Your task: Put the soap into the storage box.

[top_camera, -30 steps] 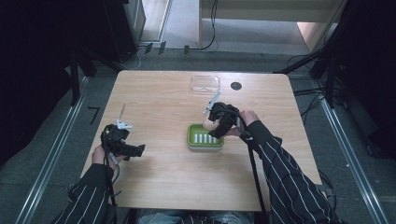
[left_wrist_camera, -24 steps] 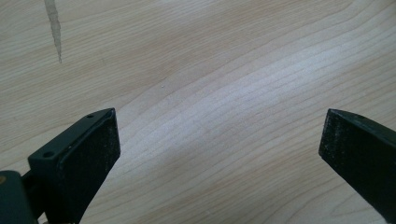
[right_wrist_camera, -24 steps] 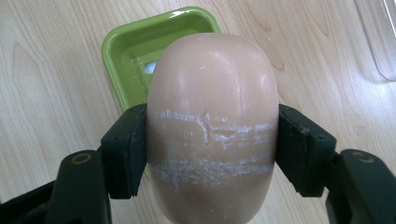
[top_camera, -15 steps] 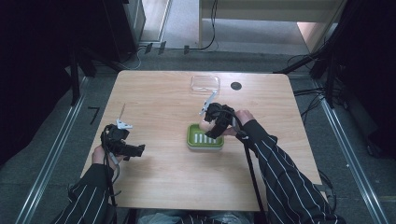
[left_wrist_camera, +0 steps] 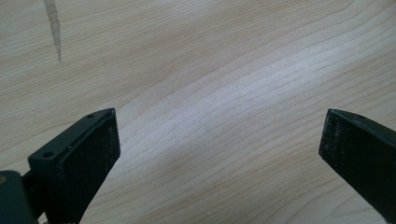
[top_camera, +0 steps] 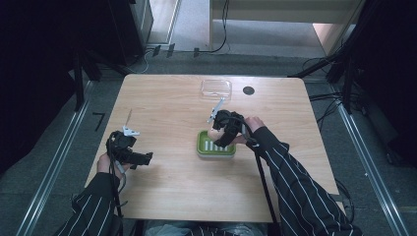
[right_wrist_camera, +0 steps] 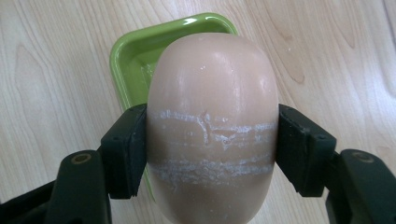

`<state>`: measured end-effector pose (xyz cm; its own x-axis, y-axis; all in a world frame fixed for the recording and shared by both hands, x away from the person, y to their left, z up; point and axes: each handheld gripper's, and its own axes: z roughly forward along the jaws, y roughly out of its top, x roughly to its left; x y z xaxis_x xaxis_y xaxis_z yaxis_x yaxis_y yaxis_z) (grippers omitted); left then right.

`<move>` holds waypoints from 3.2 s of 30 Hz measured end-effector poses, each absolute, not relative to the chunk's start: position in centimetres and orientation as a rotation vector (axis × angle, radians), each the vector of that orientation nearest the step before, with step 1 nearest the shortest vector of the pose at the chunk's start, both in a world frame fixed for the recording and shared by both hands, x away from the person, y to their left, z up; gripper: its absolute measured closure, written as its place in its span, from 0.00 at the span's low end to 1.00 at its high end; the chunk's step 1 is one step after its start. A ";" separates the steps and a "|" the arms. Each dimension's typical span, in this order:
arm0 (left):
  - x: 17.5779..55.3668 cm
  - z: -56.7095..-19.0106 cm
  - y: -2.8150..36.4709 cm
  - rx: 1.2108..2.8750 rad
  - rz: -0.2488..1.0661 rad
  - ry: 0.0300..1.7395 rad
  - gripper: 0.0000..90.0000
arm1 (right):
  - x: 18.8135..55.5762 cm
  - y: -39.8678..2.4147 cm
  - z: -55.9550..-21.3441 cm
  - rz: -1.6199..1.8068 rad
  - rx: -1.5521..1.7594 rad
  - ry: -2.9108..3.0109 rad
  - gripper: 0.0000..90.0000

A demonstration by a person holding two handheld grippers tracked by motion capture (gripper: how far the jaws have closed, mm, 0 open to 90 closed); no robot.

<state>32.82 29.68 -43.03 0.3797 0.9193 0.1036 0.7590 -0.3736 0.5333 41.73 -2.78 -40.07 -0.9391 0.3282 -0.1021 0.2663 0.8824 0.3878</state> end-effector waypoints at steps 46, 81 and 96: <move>32.8 -43.0 29.7 2.248 0.546 1.450 0.00 | 42.3 -2.0 -42.7 0.578 0.369 2.910 0.37; 32.8 -43.1 29.7 2.247 0.545 1.452 0.00 | 42.4 -1.7 -44.0 0.550 0.371 2.927 0.37; 32.8 -43.1 29.6 2.247 0.546 1.452 0.00 | 42.4 -1.6 -44.5 0.524 0.367 2.933 0.37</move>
<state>32.84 29.64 -43.09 0.3813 0.9187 0.1031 0.7591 -0.3748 0.5323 42.39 -1.62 -44.53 -0.9604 0.2623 -0.0937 0.2136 0.9095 0.3566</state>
